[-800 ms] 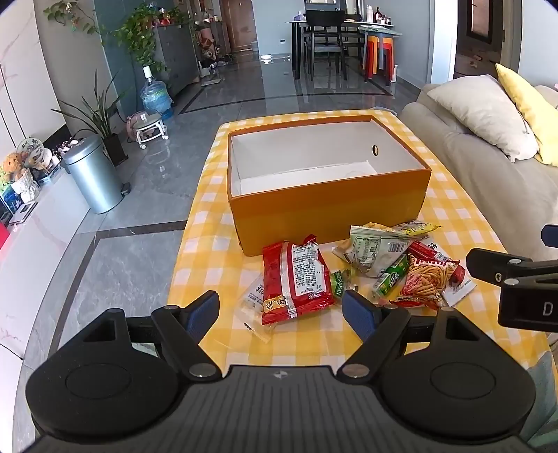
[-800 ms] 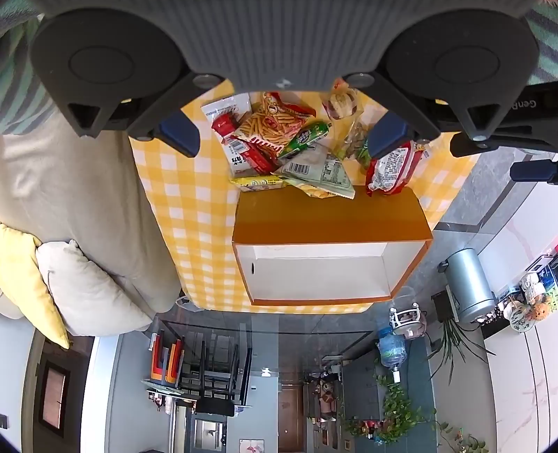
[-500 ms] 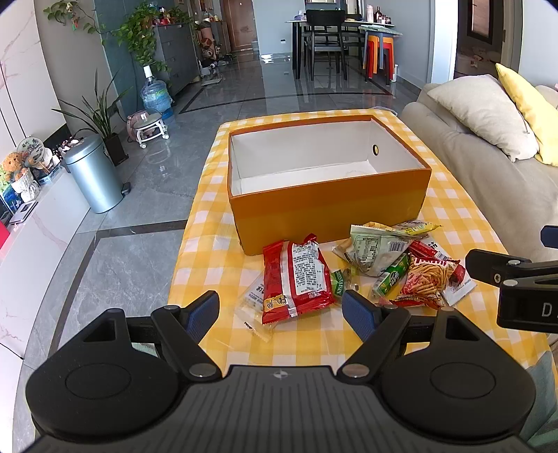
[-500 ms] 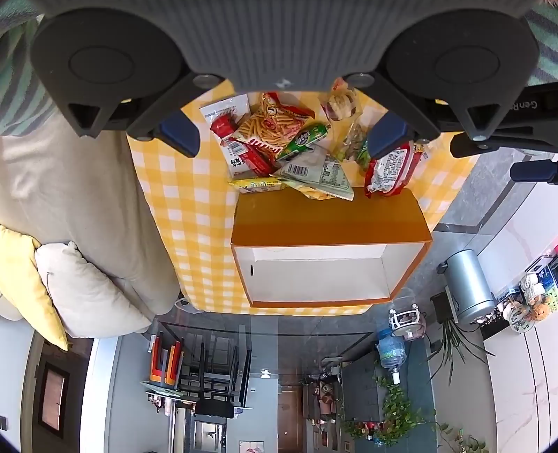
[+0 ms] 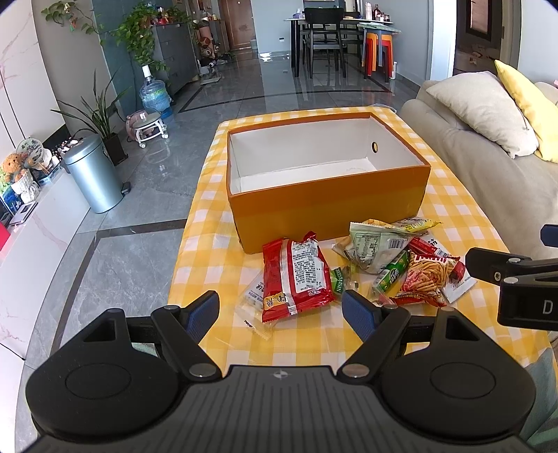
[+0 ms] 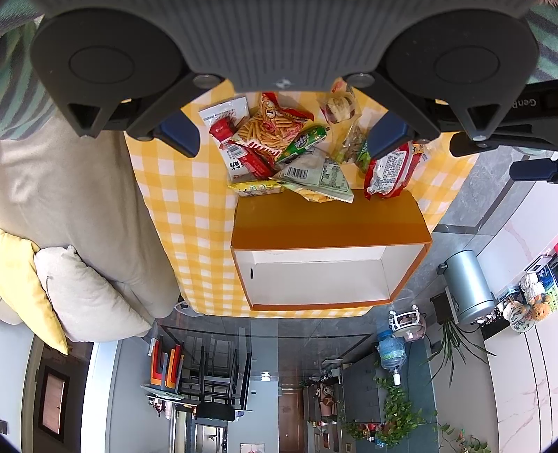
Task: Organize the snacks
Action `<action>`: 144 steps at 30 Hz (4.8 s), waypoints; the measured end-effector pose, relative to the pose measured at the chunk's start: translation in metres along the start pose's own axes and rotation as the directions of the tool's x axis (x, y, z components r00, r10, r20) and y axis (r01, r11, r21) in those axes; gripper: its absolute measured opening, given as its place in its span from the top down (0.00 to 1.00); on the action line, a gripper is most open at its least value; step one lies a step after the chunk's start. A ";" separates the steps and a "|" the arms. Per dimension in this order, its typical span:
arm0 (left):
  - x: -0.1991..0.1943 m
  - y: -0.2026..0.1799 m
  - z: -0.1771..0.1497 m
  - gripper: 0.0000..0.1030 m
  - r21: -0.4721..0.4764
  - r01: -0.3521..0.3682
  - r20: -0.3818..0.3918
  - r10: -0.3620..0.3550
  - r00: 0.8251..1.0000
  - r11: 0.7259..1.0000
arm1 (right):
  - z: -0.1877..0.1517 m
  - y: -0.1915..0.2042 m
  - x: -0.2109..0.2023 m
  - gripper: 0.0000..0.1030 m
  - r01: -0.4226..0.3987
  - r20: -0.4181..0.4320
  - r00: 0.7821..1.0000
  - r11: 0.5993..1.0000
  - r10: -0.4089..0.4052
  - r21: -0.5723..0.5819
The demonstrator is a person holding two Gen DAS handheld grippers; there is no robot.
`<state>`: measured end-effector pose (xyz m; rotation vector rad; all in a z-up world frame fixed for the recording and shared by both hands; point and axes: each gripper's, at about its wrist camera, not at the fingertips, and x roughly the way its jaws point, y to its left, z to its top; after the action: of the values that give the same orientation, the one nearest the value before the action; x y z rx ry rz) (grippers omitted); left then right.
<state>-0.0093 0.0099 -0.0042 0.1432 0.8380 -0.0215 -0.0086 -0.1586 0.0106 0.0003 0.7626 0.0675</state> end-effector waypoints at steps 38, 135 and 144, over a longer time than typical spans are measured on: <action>0.024 0.004 0.023 0.34 0.031 0.140 -0.078 -0.138 0.987 0.990 | 0.008 -0.008 0.032 0.22 -0.037 -0.134 0.990 0.997 0.046 0.063; 0.104 0.033 0.165 0.55 -0.042 0.125 0.022 -0.125 0.992 0.991 | 0.188 0.015 0.157 0.68 -0.194 -0.101 0.977 0.981 0.190 -0.031; 0.162 0.017 0.163 0.55 0.066 0.106 -0.129 -0.097 0.987 0.992 | 0.182 0.005 0.232 0.68 -0.207 -0.201 0.960 0.977 0.196 -0.039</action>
<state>0.2209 0.0104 -0.0155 0.1719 0.9702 -0.1400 0.2842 -0.1351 -0.0176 0.0148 0.9563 0.2881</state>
